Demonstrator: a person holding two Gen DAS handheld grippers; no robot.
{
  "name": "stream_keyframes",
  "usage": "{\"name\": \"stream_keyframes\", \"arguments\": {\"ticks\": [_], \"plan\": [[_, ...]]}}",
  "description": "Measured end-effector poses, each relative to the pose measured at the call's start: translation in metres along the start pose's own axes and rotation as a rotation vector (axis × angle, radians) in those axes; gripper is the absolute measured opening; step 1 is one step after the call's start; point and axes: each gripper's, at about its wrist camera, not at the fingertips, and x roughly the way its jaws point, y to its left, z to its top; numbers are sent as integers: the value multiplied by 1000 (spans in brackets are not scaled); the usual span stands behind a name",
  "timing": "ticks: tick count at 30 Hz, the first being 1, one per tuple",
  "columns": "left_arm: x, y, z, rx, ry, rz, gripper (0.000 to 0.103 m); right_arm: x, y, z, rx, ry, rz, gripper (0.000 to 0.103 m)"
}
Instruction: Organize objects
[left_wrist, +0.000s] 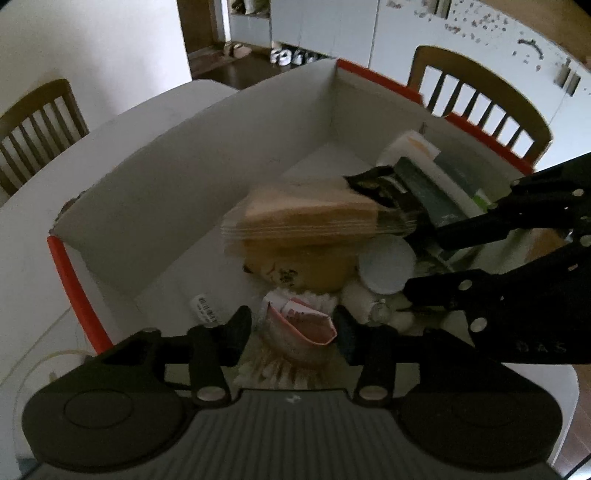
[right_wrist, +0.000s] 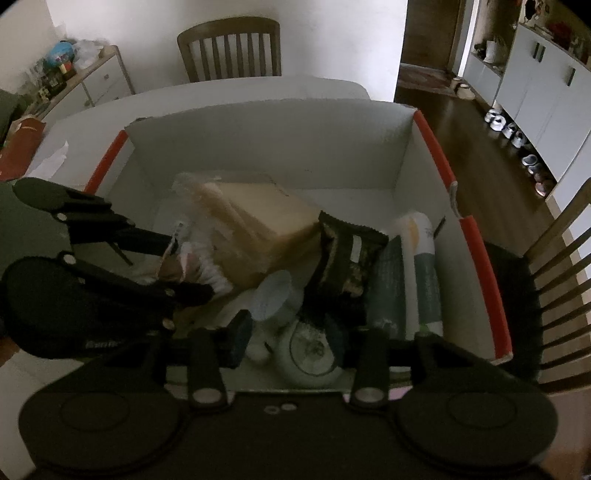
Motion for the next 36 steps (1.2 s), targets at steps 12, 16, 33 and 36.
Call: {"name": "stream_keyframes", "arguments": {"ticks": [12, 16, 33, 36], "plan": [[-34, 4, -12, -49, -90, 4, 61, -37, 1, -8, 29, -75, 13, 48], [-50, 7, -17, -70, -128, -2, 61, -53, 8, -12, 20, -129, 0, 49], [-127, 11, -50, -72, -322, -52, 70, -102, 37, -32, 100, -274, -33, 60], [-134, 15, -57, -73, -328, -60, 70, -108, 43, -37, 118, -295, -36, 64]]}}
